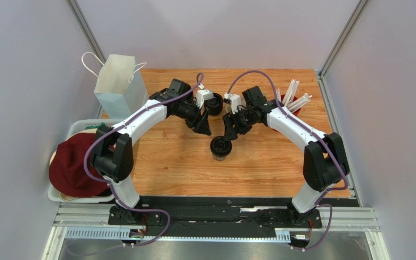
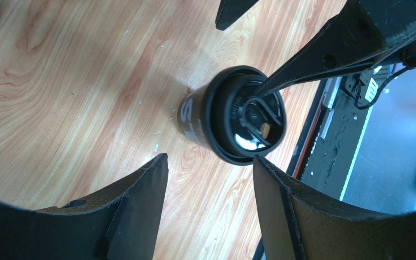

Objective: Pack the takeout coffee

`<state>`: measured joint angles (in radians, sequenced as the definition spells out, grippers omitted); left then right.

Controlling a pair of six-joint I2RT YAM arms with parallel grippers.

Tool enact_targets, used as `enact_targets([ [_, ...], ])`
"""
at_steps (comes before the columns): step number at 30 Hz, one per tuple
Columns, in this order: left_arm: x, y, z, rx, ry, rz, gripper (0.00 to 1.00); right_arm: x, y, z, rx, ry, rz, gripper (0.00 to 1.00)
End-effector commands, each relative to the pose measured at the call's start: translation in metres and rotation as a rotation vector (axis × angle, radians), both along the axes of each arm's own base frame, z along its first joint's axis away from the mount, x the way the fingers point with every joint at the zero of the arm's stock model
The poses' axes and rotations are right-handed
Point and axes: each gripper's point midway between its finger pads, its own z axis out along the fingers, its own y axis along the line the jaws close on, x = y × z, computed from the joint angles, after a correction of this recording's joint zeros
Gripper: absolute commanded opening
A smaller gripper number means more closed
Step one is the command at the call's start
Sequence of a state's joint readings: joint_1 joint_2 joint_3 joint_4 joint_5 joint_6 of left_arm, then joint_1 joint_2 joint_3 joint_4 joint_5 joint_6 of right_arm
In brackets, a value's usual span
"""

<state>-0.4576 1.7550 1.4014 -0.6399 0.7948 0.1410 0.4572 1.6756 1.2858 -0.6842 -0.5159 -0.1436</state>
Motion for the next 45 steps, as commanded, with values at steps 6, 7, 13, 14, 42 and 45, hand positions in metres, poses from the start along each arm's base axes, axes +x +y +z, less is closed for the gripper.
enact_targets([
  [6,0.010,0.007,0.044,-0.055,-0.109,0.007,0.68,0.015,0.005,0.071,0.058,-0.199,0.040,0.69],
  [7,0.013,0.011,0.049,-0.043,-0.116,0.028,0.68,0.012,0.003,0.077,0.054,-0.207,0.050,0.69],
  [13,0.037,0.057,0.096,0.026,-0.222,0.172,0.78,-0.006,-0.007,0.102,0.027,-0.340,0.151,0.69],
  [14,0.039,0.064,0.104,0.018,-0.231,0.190,0.82,-0.008,-0.008,0.102,0.024,-0.350,0.162,0.69],
  [42,0.014,0.232,0.162,0.313,-0.517,0.686,0.99,-0.061,0.047,0.019,-0.217,-0.439,0.474,0.57],
  [45,0.014,0.232,0.162,0.309,-0.530,0.694,0.99,-0.061,0.050,0.017,-0.232,-0.457,0.476,0.56],
])
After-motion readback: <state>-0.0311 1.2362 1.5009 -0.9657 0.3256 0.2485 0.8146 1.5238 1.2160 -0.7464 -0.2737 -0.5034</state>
